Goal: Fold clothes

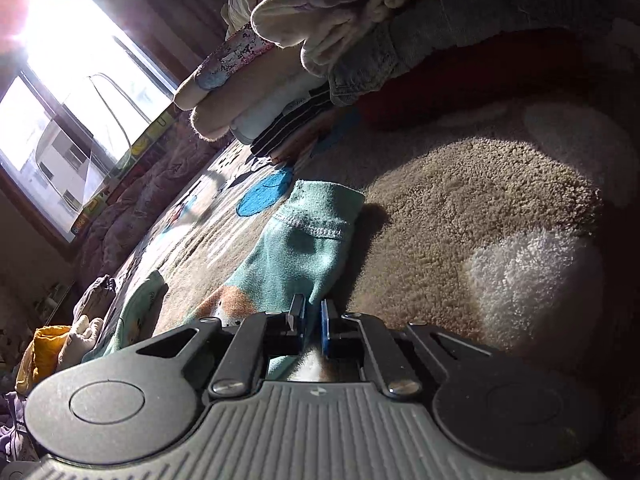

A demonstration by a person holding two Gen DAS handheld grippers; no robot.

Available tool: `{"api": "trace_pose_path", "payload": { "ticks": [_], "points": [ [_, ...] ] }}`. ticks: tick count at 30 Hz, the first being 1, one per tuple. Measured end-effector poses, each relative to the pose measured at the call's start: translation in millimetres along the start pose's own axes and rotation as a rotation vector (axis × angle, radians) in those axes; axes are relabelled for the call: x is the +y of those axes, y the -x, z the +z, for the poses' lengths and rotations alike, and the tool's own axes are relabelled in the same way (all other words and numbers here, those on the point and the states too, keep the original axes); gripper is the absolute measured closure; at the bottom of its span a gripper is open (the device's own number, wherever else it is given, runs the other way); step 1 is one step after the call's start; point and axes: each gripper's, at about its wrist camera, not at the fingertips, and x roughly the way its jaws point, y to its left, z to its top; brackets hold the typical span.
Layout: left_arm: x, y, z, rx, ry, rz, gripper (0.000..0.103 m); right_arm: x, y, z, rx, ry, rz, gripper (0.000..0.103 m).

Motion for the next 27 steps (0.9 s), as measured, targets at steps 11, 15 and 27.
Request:
{"api": "trace_pose_path", "payload": {
  "ticks": [11, 15, 27],
  "points": [
    [75, 48, -19, -0.1, 0.315, 0.108, 0.092, -2, -1, 4, -0.005, -0.012, 0.005, 0.097],
    [82, 56, -19, -0.107, 0.294, 0.135, 0.093, -2, -2, 5, -0.013, 0.0, 0.002, 0.098],
    [-20, 32, -49, 0.038, -0.606, 0.258, 0.067, -2, -3, 5, -0.02, 0.01, 0.001, 0.098]
  ]
}}
